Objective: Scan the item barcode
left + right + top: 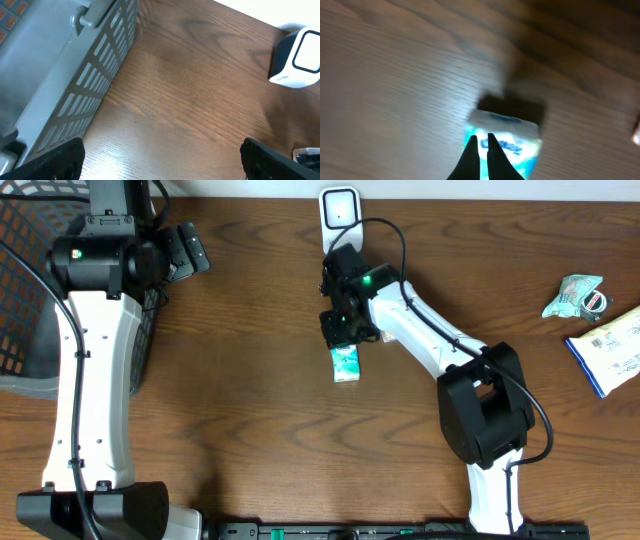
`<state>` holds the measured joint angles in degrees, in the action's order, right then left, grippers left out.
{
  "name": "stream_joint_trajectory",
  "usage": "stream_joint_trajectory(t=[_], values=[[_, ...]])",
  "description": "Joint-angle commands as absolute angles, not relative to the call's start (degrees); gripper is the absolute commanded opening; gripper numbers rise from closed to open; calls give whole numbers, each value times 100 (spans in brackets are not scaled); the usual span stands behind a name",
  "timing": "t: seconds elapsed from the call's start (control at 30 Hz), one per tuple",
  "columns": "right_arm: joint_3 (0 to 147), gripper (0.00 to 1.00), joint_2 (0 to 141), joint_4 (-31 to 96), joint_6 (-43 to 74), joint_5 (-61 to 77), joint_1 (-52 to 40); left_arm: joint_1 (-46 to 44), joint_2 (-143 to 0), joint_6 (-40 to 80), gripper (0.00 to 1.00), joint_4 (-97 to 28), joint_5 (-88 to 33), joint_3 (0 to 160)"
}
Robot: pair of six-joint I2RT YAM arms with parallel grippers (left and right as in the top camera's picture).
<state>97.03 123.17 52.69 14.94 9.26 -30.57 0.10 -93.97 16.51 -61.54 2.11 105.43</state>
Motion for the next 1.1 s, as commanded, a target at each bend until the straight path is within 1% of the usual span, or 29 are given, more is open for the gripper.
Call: stream_joint_trajectory(t=[0.0,0.07,0.33,0.5,0.67,0.87,1.07], values=[[9570,1,12376,5391,2067,-91,-3013,3,-9400,1660,98,-6167,305,10560],[9570,1,12376,5441,2158,-331,-2908,3,-9400,1660,98,-6167,305,10560],[9441,1,12379,5450,2161,-333,-2543,3,-9400,1660,98,-6167,305,10560],[9024,1,12379,5183,2156,-591,-2338,5,-9400,1660,98,-6167,305,10560],[8624,1,12379,4897,2075,-451,-2045,3,-9400,1660,98,-6167,305,10560],[8615,1,12374,5043,2053,-919,-1717,5,-9400,1660,98,-6167,305,10560],[8943,1,12370,5406,2051,-974,-1291,5,-9400,1660,98,-6169,305,10560]])
